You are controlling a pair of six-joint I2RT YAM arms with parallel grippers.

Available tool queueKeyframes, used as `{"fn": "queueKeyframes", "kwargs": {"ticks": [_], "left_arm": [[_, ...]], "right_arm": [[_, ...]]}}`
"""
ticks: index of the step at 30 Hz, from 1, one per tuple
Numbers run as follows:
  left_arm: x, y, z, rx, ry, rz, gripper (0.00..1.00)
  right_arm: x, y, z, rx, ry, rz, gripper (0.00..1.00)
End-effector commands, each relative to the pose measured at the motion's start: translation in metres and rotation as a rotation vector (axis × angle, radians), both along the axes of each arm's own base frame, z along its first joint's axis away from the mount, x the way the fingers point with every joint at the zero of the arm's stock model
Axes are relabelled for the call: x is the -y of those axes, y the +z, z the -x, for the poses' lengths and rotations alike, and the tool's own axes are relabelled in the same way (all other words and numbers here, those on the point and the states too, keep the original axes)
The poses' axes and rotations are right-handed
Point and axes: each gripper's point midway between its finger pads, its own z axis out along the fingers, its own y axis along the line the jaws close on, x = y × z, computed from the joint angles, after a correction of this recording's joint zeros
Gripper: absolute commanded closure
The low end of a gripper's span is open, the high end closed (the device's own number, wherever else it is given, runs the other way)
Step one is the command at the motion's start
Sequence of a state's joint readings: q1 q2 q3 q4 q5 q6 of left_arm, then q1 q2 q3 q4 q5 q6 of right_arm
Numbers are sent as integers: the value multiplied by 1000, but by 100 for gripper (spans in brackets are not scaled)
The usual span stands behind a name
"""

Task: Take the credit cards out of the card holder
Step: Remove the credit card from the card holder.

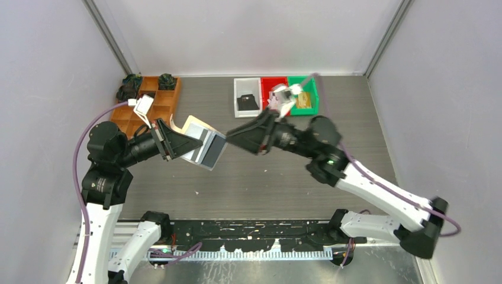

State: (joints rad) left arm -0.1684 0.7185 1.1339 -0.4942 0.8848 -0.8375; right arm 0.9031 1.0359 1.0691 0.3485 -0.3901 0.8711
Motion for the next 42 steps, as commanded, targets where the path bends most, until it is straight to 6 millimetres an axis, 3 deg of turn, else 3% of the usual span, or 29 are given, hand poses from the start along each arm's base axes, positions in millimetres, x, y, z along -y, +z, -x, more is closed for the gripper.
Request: {"fn": "queueKeyframes", "kwargs": {"ticks": [1, 6, 12, 20, 30, 37, 42], "left_arm": [[-2, 8, -1, 24, 26, 7, 100], [-2, 11, 3, 29, 24, 25, 100], [-1, 12, 9, 3, 7, 42, 100], [0, 10, 10, -8, -1, 41, 100], [4, 33, 18, 34, -65, 72, 100], [5, 34, 17, 16, -69, 68, 100], [5, 35, 17, 19, -65, 71, 100]], "right_arm": [[-45, -30, 9, -109, 115, 17, 52], [-69, -43, 9, -173, 194, -3, 58], [-80, -55, 7, -196, 214, 0, 59], [-77, -48, 15, -164, 256, -23, 59], [-64, -60, 23, -144, 243, 7, 59], [-60, -34, 32, -91, 304, -107, 58], [-64, -28, 30, -88, 307, -121, 56]]}}
